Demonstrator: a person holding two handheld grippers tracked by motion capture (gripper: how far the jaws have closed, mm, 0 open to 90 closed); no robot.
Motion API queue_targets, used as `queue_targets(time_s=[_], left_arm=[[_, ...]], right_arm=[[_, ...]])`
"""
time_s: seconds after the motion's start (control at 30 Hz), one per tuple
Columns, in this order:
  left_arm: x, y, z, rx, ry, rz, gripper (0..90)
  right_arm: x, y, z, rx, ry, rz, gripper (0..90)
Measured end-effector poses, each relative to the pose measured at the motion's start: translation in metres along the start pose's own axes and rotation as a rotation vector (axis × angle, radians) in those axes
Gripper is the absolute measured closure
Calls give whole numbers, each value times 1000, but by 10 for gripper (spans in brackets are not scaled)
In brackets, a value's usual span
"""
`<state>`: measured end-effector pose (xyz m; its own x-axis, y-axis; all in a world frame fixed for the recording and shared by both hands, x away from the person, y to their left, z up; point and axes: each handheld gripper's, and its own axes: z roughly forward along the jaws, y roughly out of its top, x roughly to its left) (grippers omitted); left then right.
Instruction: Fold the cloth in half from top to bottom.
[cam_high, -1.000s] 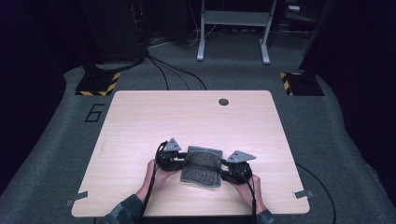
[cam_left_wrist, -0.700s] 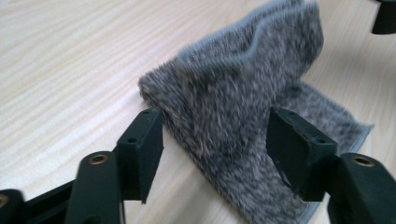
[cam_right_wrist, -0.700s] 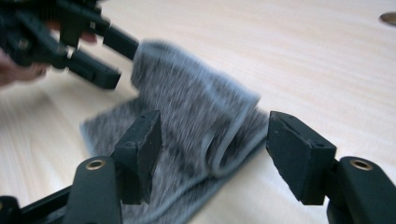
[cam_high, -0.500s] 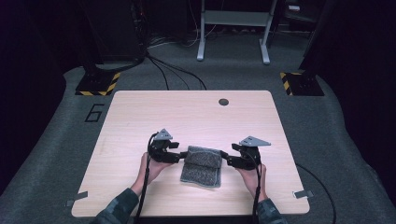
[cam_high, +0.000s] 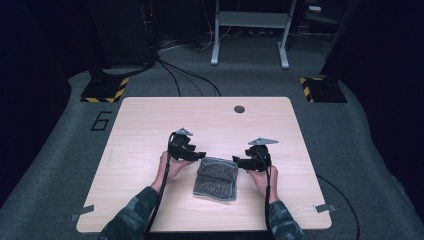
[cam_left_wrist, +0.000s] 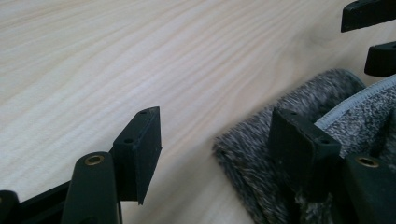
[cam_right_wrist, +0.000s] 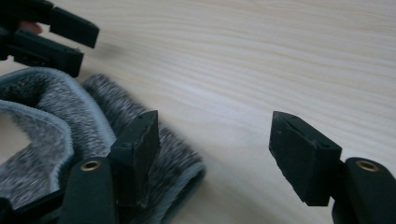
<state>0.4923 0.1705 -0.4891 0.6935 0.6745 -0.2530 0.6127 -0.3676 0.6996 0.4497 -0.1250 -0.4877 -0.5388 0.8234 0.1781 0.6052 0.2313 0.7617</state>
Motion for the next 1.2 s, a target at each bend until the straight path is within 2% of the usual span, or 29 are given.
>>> queue_targets(time_s=[0.03,0.1,0.13,0.23,0.3,0.33,0.4,0.5,0.53,0.6,0.63,0.67,0.7,0.73,0.8,0.87,0.93,0.97,1.0,1.1,1.17,1.2], left_arm=[[-3,-2,-2,0,-16,8,343],[-9,-7,-7,3,-22,32,342],[-12,-10,-9,3,-35,32,341],[-20,-22,-16,18,-49,47,331],[-24,-29,-20,31,-57,52,326],[-26,-34,-22,36,-69,51,319],[-29,-40,-28,24,-73,50,302],[-32,-39,-32,16,-39,68,261],[-34,-38,-32,7,-28,60,245],[-35,-37,-30,12,-31,60,225],[-37,-37,-27,17,-16,64,218],[-40,-39,-24,32,-8,82,208],[-41,-41,-22,51,-9,89,205],[-43,-45,-20,64,7,103,201],[-46,-51,-18,74,24,118,195],[-50,-57,-17,103,64,158,189],[-53,-63,-16,114,91,178,186],[-56,-64,-16,123,111,202,184],[-56,-66,-16,118,118,215,184],[-55,-65,-20,106,108,197,170],[-54,-61,-28,63,101,166,155],[-53,-57,-32,44,102,156,154]], right_arm=[[4,-2,-2,-2,12,-13,329],[11,-9,-8,-2,21,-28,329],[15,-12,-10,-2,36,-37,329],[23,-22,-17,7,41,-73,324],[26,-28,-21,19,47,-64,317],[27,-32,-22,19,51,-75,314],[27,-38,-26,21,47,-74,298],[27,-39,-29,8,33,-63,234],[28,-38,-28,2,19,-69,209],[33,-35,-26,-1,11,-72,169],[35,-35,-25,4,13,-75,157],[37,-34,-22,11,5,-95,149],[41,-36,-18,35,0,-111,141],[44,-38,-15,62,5,-116,129],[48,-44,-10,91,-24,-155,104],[51,-48,-9,105,-32,-161,97],[52,-51,-5,111,-48,-176,94],[52,-51,-5,121,-57,-193,90],[52,-53,-5,126,-57,-188,91],[49,-54,-5,129,-47,-179,89],[47,-51,-10,113,-40,-203,92],[48,-48,-15,103,-43,-178,94]])
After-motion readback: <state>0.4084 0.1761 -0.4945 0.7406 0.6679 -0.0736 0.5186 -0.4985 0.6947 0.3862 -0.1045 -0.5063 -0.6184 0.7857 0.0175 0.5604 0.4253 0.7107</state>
